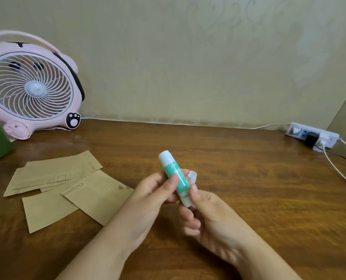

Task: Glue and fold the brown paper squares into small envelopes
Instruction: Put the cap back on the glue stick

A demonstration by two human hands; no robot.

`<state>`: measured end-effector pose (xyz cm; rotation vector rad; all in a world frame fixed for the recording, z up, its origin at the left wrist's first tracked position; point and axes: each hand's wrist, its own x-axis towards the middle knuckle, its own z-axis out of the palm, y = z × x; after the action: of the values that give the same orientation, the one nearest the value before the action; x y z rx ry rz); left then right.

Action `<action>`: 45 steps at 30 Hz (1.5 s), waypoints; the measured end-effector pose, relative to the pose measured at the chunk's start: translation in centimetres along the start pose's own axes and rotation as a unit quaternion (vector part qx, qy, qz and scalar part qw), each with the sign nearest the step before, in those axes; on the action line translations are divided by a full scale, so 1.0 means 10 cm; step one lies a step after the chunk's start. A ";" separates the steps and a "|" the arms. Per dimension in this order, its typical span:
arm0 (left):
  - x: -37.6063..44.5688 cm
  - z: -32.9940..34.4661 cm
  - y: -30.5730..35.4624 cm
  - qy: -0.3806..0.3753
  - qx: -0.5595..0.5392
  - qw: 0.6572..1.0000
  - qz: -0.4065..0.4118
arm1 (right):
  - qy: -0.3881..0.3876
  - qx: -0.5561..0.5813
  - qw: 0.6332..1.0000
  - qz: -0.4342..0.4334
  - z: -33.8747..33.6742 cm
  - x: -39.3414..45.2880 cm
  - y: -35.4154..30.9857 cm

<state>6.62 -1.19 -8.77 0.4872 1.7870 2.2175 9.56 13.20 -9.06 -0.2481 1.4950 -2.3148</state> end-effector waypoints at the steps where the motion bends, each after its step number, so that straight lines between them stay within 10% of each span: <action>1: -0.01 -0.01 0.00 -0.022 -0.031 0.999 -0.005 | -0.011 0.035 0.999 0.016 0.00 -0.02 -0.01; 6: -0.01 0.00 -0.01 -0.079 -0.098 0.992 -0.011 | 0.019 0.080 0.994 0.077 0.11 -0.09 -0.05; 10: -0.02 0.05 -0.01 0.000 -0.077 0.997 -0.015 | 0.159 -0.228 0.959 -0.059 0.12 -0.08 0.00; 13: -0.01 0.10 -0.04 0.076 -0.082 0.993 -0.042 | 0.266 -0.637 0.677 -0.255 -0.05 -0.04 0.09; 15: -0.01 0.14 -0.06 0.087 -0.109 0.989 -0.053 | 0.304 -0.693 0.564 -0.332 -0.09 -0.04 0.14; 16: -0.01 0.14 -0.06 0.086 -0.134 0.986 -0.058 | 0.314 -0.676 0.576 -0.337 -0.08 -0.05 0.15; 20: -0.01 0.09 -0.05 0.075 -0.164 0.982 -0.050 | 0.270 -0.333 0.890 -0.157 0.08 -0.11 0.01; 22: -0.02 0.05 -0.05 0.065 -0.140 0.988 -0.028 | 0.190 -0.152 0.968 -0.060 0.11 -0.11 -0.04; 30: -0.03 0.07 -0.03 0.092 -0.085 0.992 -0.005 | 0.159 -0.053 0.983 -0.072 0.10 -0.14 -0.04; 32: -0.02 0.09 -0.04 0.108 -0.088 0.990 -0.024 | 0.218 -0.248 0.926 -0.183 0.05 -0.12 0.06; 35: -0.02 0.11 -0.06 0.100 -0.110 0.988 -0.051 | 0.279 -0.626 0.611 -0.397 -0.04 -0.08 0.16; 36: -0.02 0.11 -0.06 0.100 -0.133 0.984 -0.059 | 0.266 -0.659 0.557 -0.429 -0.06 -0.09 0.20; 38: -0.03 0.10 -0.04 0.100 -0.167 0.979 -0.062 | 0.270 -0.610 0.634 -0.391 -0.03 -0.11 0.18; 41: -0.05 0.08 -0.02 0.078 -0.144 0.986 -0.044 | 0.208 -0.306 0.913 -0.169 0.12 -0.14 0.04; 45: -0.08 0.07 -0.01 0.025 -0.111 0.993 -0.035 | 0.119 -0.088 0.987 -0.065 0.14 -0.13 -0.01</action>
<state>7.60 -0.87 -8.79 0.3213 1.5279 2.3612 11.25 12.57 -8.32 -0.1219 1.8562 -2.3834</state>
